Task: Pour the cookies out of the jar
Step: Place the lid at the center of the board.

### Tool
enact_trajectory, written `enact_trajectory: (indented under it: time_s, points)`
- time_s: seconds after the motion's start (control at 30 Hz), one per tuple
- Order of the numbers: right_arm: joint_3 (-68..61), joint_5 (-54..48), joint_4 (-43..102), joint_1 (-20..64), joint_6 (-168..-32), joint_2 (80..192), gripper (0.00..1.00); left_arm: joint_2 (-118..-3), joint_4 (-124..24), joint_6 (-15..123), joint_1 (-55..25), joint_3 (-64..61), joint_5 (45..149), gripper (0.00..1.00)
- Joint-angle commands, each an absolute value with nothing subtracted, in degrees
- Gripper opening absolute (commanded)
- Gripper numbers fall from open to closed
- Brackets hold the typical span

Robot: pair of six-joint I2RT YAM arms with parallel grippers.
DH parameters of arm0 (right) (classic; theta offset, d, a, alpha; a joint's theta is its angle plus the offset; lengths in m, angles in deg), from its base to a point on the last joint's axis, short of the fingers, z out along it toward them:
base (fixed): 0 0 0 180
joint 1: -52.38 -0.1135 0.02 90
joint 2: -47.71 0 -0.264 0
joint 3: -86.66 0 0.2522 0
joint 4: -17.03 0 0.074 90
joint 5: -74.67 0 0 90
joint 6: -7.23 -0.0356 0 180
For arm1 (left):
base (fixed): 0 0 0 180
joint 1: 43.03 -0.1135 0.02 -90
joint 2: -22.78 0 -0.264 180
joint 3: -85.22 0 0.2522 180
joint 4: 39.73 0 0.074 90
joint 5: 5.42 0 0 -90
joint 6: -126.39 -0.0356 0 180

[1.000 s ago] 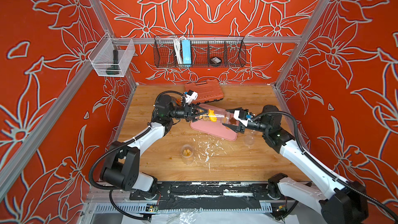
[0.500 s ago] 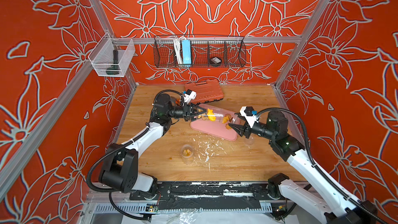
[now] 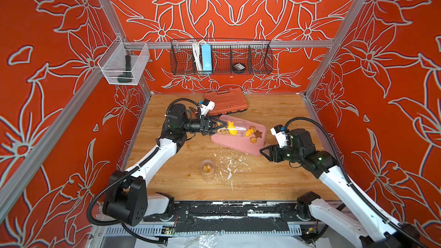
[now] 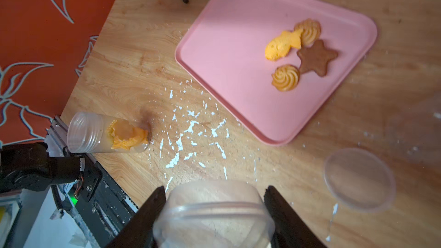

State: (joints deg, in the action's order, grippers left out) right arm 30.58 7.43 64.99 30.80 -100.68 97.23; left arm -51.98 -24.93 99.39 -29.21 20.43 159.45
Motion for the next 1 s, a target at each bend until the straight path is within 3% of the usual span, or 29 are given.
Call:
enact_trajectory:
  time_s: [0.0, 0.97]
  points:
    - [29.6, 4.2, 73.4, 30.8, -105.1, 98.0, 0.18, -49.9, -24.6, 98.4, -29.6, 19.4, 159.8, 0.57]
    - [31.2, -6.8, 75.1, 29.1, -106.7, 109.3, 0.32, -49.7, -24.8, 98.4, -29.6, 19.7, 159.9, 0.58]
